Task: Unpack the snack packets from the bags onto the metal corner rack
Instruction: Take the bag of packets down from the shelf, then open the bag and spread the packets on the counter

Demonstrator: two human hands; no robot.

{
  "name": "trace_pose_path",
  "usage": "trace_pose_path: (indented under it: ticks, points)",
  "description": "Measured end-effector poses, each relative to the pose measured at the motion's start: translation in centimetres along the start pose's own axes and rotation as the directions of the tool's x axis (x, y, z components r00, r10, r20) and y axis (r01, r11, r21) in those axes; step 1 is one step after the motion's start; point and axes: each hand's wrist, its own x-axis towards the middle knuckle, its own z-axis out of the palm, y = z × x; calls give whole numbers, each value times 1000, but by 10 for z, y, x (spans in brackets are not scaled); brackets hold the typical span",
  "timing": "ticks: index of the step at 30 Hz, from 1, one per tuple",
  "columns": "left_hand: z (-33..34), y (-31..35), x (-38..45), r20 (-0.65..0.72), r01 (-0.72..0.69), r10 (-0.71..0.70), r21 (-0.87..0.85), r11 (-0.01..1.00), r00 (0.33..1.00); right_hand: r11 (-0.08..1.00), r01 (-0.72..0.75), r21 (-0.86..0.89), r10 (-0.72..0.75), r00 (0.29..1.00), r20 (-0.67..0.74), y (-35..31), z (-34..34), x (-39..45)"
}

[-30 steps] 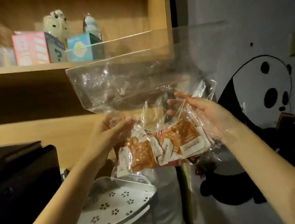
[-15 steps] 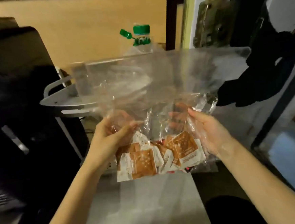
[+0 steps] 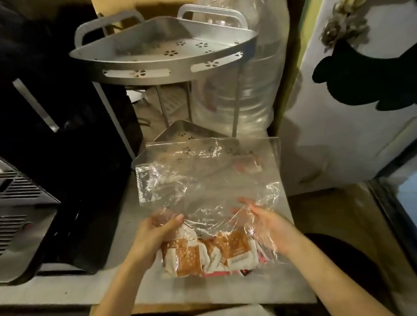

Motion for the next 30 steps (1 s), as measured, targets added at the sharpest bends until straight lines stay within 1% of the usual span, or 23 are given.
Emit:
trace_pose_path:
  ticks: [3, 4, 6, 9, 11, 12, 15, 17, 19, 21, 22, 24, 25, 26, 27, 30]
  points:
    - [-9, -11, 9, -93, 23, -14, 103, 994, 996, 999, -25, -27, 25, 999, -20, 5, -8, 13]
    - [-11, -14, 11, -117, 34, -18, 136, 990, 993, 998, -25, -65, 23, 999, -26, 5, -10, 16]
    - [-12, -18, 16, -169, 63, -37, 149, 987, 985, 987, -22, -157, 13, 998, -56, 3, -15, 19]
    - [-7, -17, 19, -248, 104, -63, 160, 982, 967, 988, -4, -152, -12, 995, -102, 2, -22, 22]
    - [-3, -17, 23, -288, 115, -59, 180, 977, 956, 978, 5, -206, -43, 983, -180, 2, -24, 21]
    - [-1, -18, 24, -301, 122, -65, 173, 977, 951, 967, 13, -253, -67, 976, -207, 3, -24, 21]
    - [-1, -19, 27, -275, 131, -90, 133, 982, 957, 918, 44, -395, -154, 955, -253, 3, -22, 20]
    - [-3, -18, 29, -244, 102, -67, 136, 986, 967, 850, 64, -524, -243, 928, -281, 0, -20, 18]
    - [-5, -14, 30, -216, 63, -26, 170, 983, 976, 756, 98, -647, -327, 913, -244, -7, -16, 14]
    - [-8, -8, 31, -187, 29, 0, 150, 988, 982, 617, 128, -776, -384, 910, -156, -15, -13, 11]
    - [-8, -5, 32, -173, 22, -1, 120, 993, 985, 508, 137, -851, -413, 905, -101, -21, -11, 9]
    - [-12, 1, 37, -141, 37, -34, 20, 999, 989, 206, 134, -969, -465, 885, 23, -33, -6, 12]
    - [-13, 4, 39, -119, 55, -59, -31, 998, 991, 67, 134, -989, -472, 877, 87, -39, -2, 15]
    - [-13, 6, 42, -104, 79, -86, -62, 995, 991, -30, 147, -989, -459, 877, 144, -46, 2, 19]
    - [-12, 8, 45, -90, 92, -100, -83, 992, 991, -85, 169, -982, -439, 878, 189, -53, 7, 24]
    - [-9, 11, 50, -72, 110, -121, -142, 984, 990, -177, 250, -952, -362, 883, 299, -72, 26, 41]
